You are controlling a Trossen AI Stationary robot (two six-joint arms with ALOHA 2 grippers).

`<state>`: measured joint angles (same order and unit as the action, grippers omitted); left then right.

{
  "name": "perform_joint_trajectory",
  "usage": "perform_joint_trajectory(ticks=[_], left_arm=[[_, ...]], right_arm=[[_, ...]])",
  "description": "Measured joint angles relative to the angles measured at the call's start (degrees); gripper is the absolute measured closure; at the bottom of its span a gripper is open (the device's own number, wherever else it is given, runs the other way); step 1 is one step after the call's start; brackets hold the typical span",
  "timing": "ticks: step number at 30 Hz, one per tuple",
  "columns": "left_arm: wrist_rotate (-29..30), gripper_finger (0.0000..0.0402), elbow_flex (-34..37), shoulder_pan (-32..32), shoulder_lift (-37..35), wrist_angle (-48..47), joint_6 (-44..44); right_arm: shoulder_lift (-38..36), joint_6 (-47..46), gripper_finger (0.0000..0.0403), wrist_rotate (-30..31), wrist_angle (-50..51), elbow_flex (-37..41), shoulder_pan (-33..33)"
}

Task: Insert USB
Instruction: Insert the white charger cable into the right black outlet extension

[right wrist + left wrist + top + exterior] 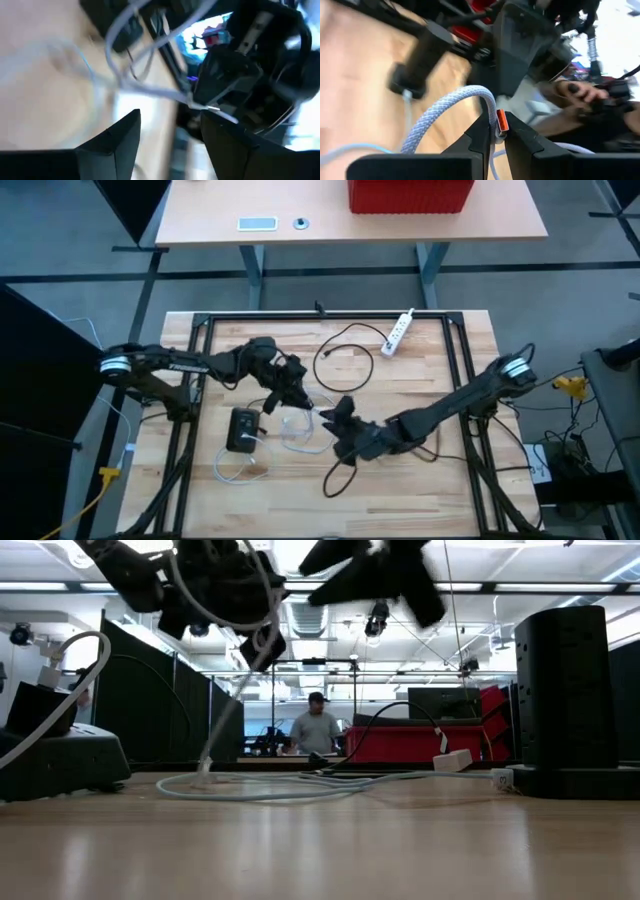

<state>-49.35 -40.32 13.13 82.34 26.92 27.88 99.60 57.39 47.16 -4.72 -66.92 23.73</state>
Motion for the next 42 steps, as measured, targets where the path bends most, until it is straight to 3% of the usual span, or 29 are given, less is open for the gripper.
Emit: perform_joint_trajectory(ticks=[2, 7, 17, 32, 37, 42], left_arm=[[-2.1, 0.0370, -0.5, 0.0, 1.2, 0.0, 2.0], [-3.4, 0.0370, -1.0, 0.3, 3.1, 0.0, 3.5], [-3.8, 0.0370, -1.2, 1.4, 3.2, 0.5, 4.4], [-5.8, 0.0369, -1.1, 1.2, 3.2, -2.0, 2.8], [-5.7, 0.0347, -1.1, 1.2, 3.2, -3.3, 2.7], [-5.3, 0.0349, -1.1, 1.2, 3.4, -3.6, 2.6]], right_arm=[[3.0, 9.4, 0.0220, 4.6, -5.2, -0.3, 0.1], [7.1, 21.2, 0.0227, 6.7, -14.1, -2.0, 0.6], [10.3, 31.8, 0.0259, 5.4, -14.1, -2.8, 0.8], [10.3, 32.8, 0.0377, 4.0, -14.3, -2.9, -0.9], [10.2, 32.8, 0.0376, 3.3, -14.0, -2.9, -1.0], [10.2, 32.8, 0.0346, 1.6, -14.0, -2.9, -1.4]])
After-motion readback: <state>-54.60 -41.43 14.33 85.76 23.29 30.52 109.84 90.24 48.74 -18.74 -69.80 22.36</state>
